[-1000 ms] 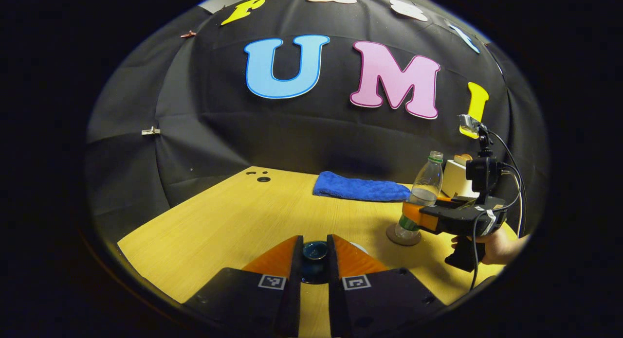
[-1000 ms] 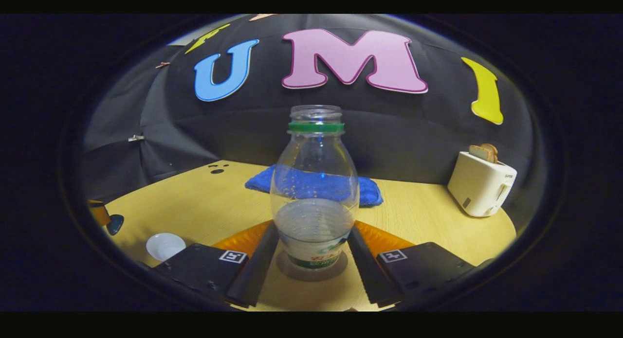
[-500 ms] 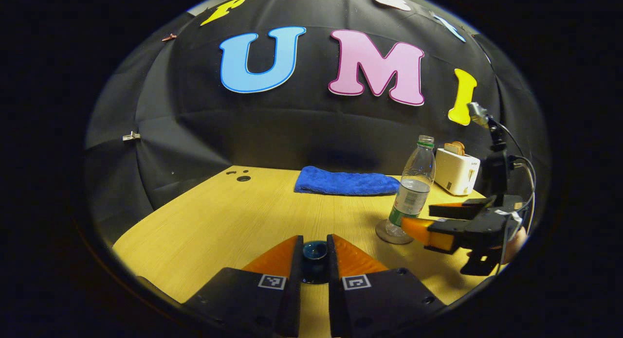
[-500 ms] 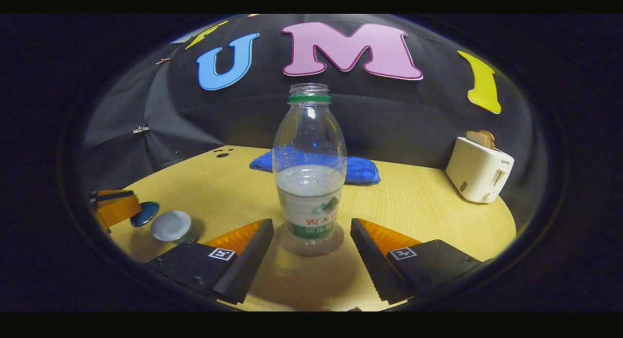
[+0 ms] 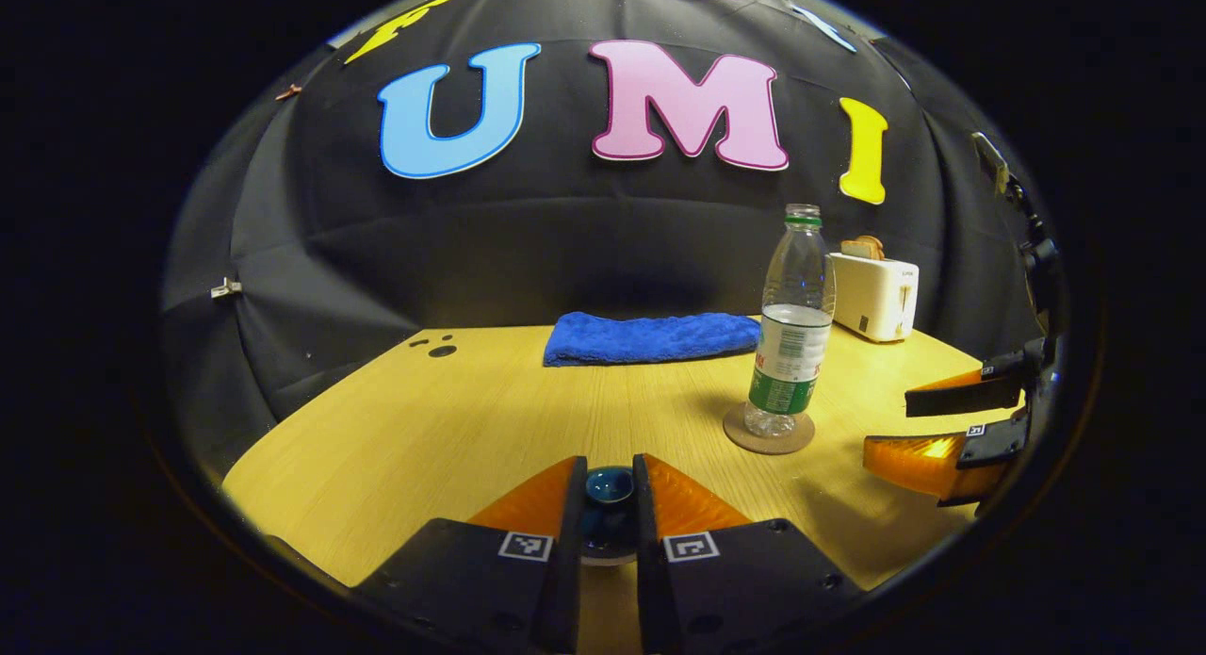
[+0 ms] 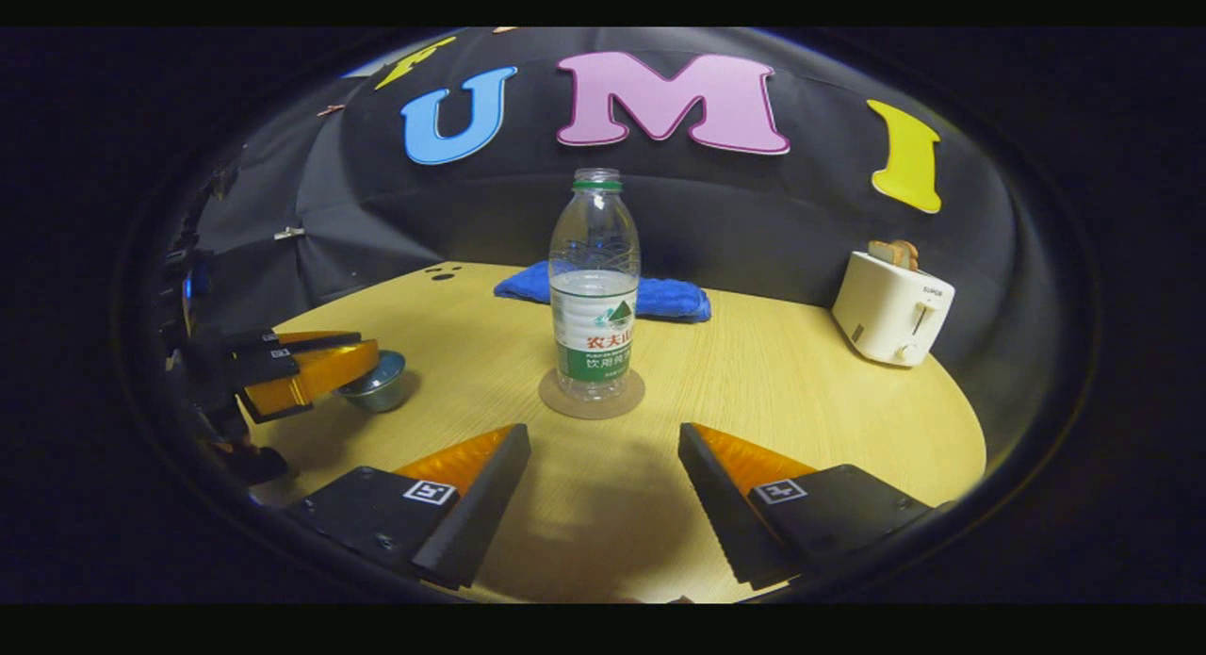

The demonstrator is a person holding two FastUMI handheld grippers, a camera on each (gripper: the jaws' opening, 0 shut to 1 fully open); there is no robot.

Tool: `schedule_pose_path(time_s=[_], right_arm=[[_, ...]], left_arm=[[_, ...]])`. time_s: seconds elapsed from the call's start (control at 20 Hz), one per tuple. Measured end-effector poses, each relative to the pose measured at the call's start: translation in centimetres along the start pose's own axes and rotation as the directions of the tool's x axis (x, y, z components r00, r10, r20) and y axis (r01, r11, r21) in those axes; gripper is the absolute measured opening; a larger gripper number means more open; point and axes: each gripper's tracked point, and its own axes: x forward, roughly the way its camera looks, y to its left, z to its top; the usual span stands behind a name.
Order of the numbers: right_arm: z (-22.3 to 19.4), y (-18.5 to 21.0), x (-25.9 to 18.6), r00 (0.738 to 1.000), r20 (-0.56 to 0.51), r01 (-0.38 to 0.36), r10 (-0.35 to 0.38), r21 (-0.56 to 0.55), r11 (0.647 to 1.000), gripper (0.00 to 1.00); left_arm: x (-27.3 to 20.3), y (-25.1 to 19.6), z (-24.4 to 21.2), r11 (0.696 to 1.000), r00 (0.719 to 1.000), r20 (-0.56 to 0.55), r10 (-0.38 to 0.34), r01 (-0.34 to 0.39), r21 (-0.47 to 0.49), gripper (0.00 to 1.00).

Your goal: Open the teacup lid with one hand, grasp the water bottle and pour water into the teacup with the other hand; after pouring, place the water bottle on the coaster and then close the teacup lid.

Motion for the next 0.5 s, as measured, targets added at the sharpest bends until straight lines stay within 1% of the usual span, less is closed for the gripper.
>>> schedule_pose_path(time_s=[0.05,0.1,0.15,0.2,0.25,0.3,0.35,0.4,0.45,0.5], right_arm=[[0.14,0.05,0.10,1.000,0.000,-0.001,0.001,0.009,1.000,0.98],[0.29,0.10,0.12,1.000,0.002,-0.002,0.002,0.010,1.000,0.98],[0.36,0.22,0.20,1.000,0.004,-0.005,0.005,-0.001,1.000,0.98],[0.49,0.19,0.32,1.000,0.009,-0.002,0.002,-0.017,1.000,0.98],[0.55,0.17,0.29,1.000,0.013,0.000,0.001,-0.030,1.000,0.98],[0.64,0.30,0.37,1.000,0.016,-0.005,0.006,-0.040,0.999,0.98],[0.66,0.33,0.39,1.000,0.016,-0.007,0.008,-0.039,0.999,0.98],[0.61,0.39,0.33,1.000,0.015,-0.007,0.008,-0.036,0.999,0.98],[0.72,0.37,0.21,1.000,0.014,-0.005,0.006,-0.033,0.999,0.98],[0.78,0.34,0.09,1.000,0.014,-0.002,0.002,-0.032,0.999,0.98]], left_arm=[[-0.16,0.00,-0.02,1.000,1.000,0.000,0.003,-0.003,-0.002,0.32],[-0.18,0.10,-0.07,1.000,1.000,-0.001,0.007,-0.007,-0.003,0.26],[-0.18,0.30,-0.22,1.000,1.000,-0.002,0.018,-0.018,-0.002,0.29],[-0.24,0.47,-0.39,1.000,1.000,-0.006,0.023,-0.023,-0.002,0.30],[-0.30,0.60,-0.47,1.000,1.000,-0.008,0.030,-0.030,0.001,0.27],[-0.32,0.57,-0.48,1.000,1.000,-0.005,0.027,-0.027,0.006,0.31],[-0.27,0.54,-0.52,1.000,1.000,-0.003,0.027,-0.027,0.012,0.29],[-0.36,0.59,-0.50,0.999,1.000,-0.002,0.029,-0.029,0.015,0.29],[-0.42,0.63,-0.43,0.999,1.000,0.001,0.030,-0.030,0.014,0.34],[-0.67,0.70,-0.19,0.999,0.999,0.010,0.032,-0.032,0.010,0.45]])
